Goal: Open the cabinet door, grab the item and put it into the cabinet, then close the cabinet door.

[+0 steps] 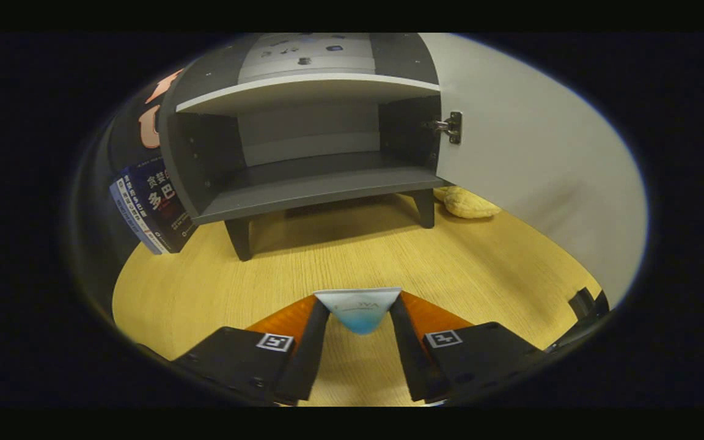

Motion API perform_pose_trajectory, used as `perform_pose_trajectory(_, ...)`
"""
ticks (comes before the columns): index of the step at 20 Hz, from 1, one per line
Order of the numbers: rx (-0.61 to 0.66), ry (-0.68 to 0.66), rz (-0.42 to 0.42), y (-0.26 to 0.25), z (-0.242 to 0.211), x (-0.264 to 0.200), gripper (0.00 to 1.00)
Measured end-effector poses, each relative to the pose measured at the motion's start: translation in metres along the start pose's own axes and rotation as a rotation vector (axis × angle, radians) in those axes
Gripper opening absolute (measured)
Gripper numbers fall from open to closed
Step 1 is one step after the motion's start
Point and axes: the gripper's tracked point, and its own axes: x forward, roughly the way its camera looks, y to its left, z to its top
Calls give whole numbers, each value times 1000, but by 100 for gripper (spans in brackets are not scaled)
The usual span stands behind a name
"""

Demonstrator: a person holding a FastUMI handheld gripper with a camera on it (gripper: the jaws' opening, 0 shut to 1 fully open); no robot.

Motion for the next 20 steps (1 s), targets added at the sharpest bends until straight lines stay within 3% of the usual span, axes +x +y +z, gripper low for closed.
perform_pose_trajectory(7, 46, 33, 15, 9, 40, -46, 62)
perform_pose_trajectory(20, -27, -197, 168, 71, 249, -155, 62)
